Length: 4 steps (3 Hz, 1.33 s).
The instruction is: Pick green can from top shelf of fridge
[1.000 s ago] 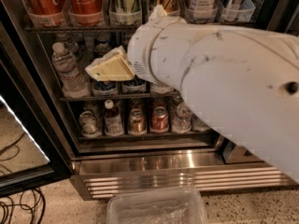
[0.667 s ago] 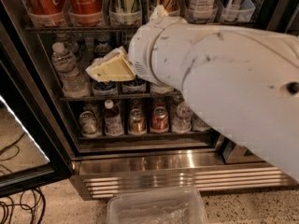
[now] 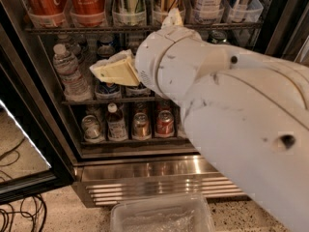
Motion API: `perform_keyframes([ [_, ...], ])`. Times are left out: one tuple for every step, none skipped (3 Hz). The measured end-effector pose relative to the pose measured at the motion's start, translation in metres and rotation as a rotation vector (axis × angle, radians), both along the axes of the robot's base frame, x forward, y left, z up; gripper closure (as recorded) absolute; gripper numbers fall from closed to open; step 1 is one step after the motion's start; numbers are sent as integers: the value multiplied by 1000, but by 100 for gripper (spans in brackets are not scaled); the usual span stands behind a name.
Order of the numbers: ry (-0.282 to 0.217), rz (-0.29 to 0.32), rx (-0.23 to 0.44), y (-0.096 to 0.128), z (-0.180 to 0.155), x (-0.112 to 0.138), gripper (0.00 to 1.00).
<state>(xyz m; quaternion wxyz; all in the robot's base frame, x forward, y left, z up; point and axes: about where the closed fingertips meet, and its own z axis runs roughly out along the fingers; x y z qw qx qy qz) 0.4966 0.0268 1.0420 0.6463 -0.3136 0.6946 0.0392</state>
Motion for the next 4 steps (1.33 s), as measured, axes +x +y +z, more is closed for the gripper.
perform_keyframes([
  [-33, -35, 105, 1, 3, 0, 0],
  [-33, -35, 105, 1, 3, 0, 0],
  [-58, -15, 153, 13, 7, 5, 0],
  [-101, -2, 214, 23, 14, 14, 3],
])
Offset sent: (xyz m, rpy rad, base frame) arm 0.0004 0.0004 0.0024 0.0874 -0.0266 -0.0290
